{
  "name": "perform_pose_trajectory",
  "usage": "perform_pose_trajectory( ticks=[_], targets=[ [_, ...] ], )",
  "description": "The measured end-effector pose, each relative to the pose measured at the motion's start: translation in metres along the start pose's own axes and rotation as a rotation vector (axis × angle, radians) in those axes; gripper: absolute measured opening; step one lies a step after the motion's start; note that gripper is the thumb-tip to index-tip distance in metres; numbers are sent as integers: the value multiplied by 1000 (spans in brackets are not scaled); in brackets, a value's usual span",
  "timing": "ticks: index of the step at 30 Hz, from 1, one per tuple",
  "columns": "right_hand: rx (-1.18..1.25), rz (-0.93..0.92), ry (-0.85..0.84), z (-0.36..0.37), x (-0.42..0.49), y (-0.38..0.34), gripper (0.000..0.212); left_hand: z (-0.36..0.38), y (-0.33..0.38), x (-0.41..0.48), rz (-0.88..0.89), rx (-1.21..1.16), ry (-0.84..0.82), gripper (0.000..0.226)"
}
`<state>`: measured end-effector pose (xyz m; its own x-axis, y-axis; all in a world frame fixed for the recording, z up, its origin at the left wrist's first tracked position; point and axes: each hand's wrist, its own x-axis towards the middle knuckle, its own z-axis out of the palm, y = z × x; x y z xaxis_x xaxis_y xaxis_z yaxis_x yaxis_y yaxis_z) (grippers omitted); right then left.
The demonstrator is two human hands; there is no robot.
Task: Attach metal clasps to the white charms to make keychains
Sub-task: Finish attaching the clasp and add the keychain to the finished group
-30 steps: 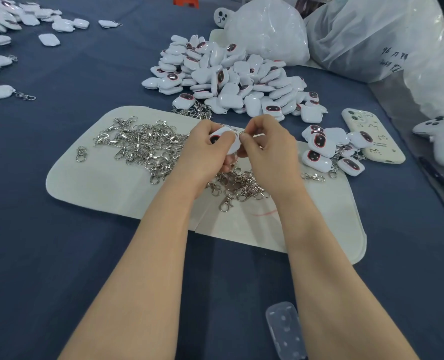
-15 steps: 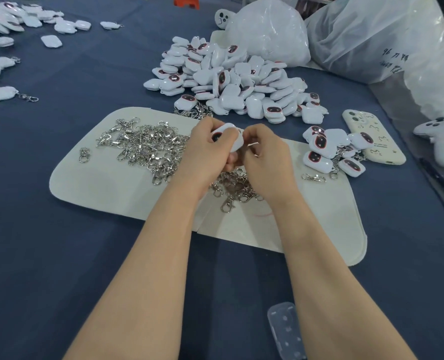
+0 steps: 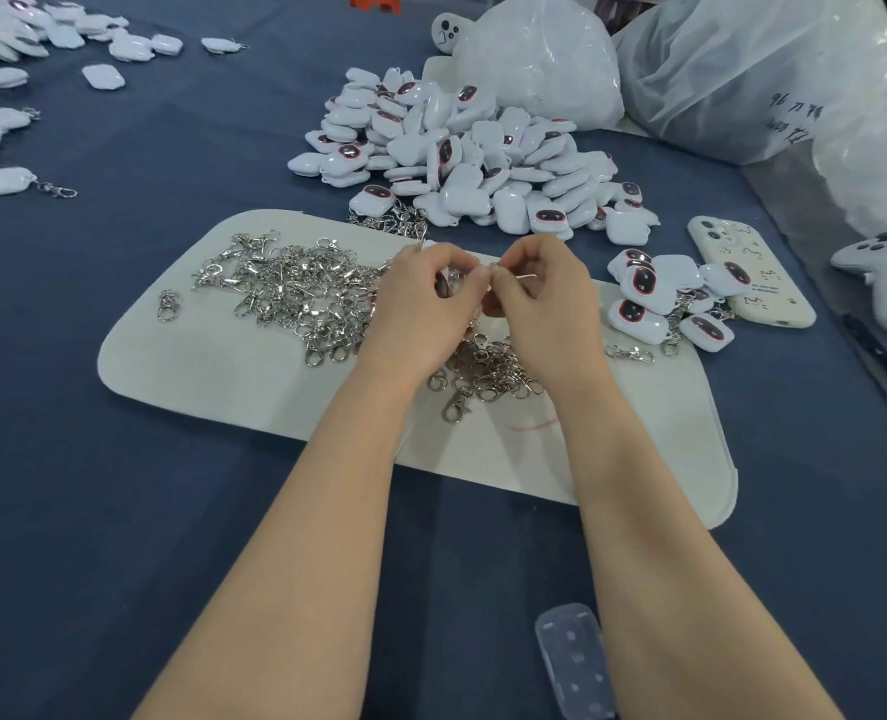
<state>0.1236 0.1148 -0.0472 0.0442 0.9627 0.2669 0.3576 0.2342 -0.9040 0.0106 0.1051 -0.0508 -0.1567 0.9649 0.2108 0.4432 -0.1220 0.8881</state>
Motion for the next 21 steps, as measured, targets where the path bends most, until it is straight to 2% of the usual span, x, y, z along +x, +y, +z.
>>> perform_pose_trajectory(
  ticks=[12,21],
  targets=[
    [88,82,-127,-4,0,-3,16,2,0,-1,99,132,53,8],
    [65,7,-234,-11,0,-5,12,1,-5,2,62,80,42,7]
  ],
)
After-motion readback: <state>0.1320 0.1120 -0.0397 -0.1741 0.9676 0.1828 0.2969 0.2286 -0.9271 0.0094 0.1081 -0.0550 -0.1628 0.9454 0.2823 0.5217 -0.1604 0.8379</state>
